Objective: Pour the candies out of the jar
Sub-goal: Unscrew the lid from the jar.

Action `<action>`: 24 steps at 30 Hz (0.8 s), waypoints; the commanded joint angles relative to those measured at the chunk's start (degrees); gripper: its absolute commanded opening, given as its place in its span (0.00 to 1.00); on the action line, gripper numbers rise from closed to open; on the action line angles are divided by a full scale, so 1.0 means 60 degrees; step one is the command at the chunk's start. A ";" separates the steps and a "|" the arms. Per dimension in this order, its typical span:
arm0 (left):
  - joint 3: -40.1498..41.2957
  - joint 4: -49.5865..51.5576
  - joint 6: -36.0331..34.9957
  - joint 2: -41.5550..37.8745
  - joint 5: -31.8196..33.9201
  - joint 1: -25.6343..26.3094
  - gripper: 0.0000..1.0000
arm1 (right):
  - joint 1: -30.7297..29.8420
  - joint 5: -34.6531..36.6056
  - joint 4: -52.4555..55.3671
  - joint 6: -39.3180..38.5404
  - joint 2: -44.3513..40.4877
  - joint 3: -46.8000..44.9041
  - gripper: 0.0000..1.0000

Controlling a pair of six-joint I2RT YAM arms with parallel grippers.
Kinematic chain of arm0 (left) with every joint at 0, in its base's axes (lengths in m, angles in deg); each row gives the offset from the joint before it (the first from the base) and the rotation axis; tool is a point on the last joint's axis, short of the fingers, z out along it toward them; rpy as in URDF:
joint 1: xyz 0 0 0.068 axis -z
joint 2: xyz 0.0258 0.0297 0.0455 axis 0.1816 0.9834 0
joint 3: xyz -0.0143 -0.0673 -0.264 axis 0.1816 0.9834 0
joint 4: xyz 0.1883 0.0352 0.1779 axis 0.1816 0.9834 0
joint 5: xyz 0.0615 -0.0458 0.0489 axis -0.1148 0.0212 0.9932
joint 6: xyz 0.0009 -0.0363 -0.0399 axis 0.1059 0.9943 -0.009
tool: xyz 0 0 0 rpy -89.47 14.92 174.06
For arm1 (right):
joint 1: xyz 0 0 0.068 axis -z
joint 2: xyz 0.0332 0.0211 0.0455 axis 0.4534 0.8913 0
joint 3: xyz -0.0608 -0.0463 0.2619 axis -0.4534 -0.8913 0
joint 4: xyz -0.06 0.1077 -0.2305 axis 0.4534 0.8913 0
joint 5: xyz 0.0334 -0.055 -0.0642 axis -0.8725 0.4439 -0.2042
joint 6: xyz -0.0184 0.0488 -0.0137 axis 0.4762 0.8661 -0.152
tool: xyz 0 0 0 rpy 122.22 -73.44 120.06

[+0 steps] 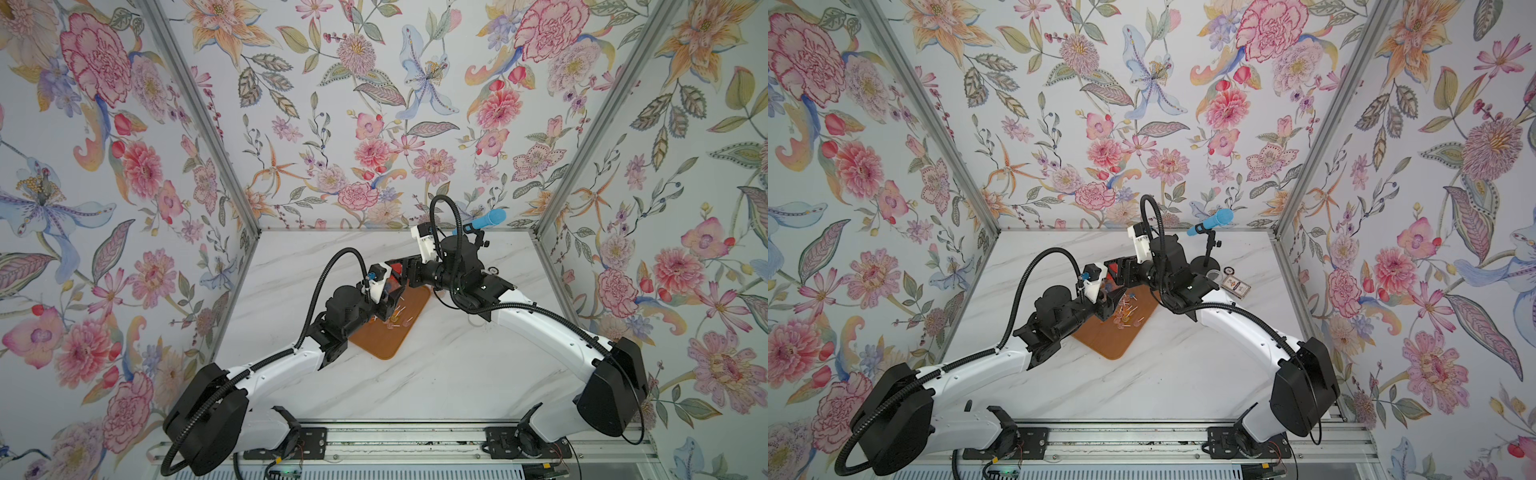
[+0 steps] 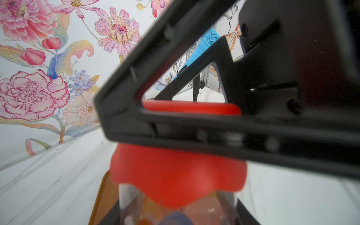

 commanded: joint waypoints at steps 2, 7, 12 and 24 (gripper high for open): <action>-0.0328 0.0345 -0.0550 -0.0229 0.0516 0.0204 0.00 | -0.0085 0.0138 0.0145 0.0000 0.0223 0.0062 0.72; -0.0409 0.0503 -0.0661 -0.0273 0.0801 0.0276 0.00 | -0.0087 0.0154 0.0172 -0.0019 0.0229 0.0052 0.72; -0.0518 0.0571 -0.0604 -0.0287 0.0957 0.0294 0.00 | -0.0119 0.0122 0.0288 -0.0050 0.0300 0.0060 0.77; -0.0588 0.0476 -0.0706 -0.0390 0.1203 0.0506 0.00 | -0.0122 0.0129 0.0115 0.0011 0.0210 -0.0035 0.64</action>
